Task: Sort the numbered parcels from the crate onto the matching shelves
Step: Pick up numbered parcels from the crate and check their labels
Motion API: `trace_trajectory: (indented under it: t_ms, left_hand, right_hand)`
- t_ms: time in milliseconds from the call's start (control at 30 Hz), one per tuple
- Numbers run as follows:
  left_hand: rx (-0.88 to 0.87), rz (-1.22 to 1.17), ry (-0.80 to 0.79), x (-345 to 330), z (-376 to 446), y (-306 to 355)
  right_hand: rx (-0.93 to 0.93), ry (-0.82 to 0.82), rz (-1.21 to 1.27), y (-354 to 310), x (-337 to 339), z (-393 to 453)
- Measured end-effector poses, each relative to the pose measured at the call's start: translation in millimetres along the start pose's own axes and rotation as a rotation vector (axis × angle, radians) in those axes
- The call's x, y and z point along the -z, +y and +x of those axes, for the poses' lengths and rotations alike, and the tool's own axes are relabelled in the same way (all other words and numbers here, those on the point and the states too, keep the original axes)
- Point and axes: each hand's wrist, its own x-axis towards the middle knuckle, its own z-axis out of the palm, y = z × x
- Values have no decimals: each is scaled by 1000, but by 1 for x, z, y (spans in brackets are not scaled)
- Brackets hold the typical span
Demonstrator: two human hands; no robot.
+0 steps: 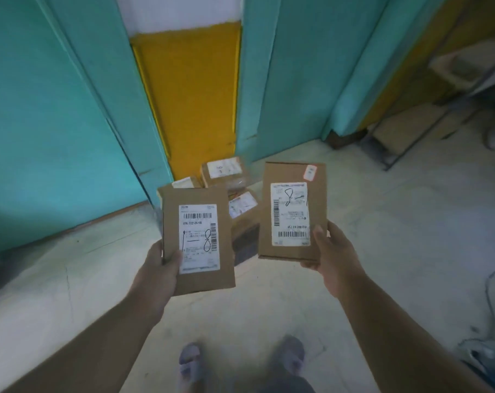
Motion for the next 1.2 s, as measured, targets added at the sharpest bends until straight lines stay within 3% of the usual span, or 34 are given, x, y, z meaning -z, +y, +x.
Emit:
trace_trajectory:
  t_ms: [200,400,533,667,867,1033,1200]
  left_hand:
    - [-155,-6,-173,-125,-18,86]
    - [-61,-76,-222,-267,-41,137]
    - [-147,123,-205,-340,-34,169]
    - [-201,71,-278,-418,-15,210]
    - [-270,161,-438,-571,34,286]
    - [-324,233,-576,-716,35,356]
    - [-334,287,-682,-868,34,386]
  right_hand:
    - [147,85,94,-62,135,15]
    - [185,109,129,-105,268,55]
    - [147,112,244,-136,329,97]
    - [165,117,342,-152,369,158]
    - [196,299,421,-177,459,238]
    - [226,433,482,-208,581,266]
    - [215,540,526,-214,698,316]
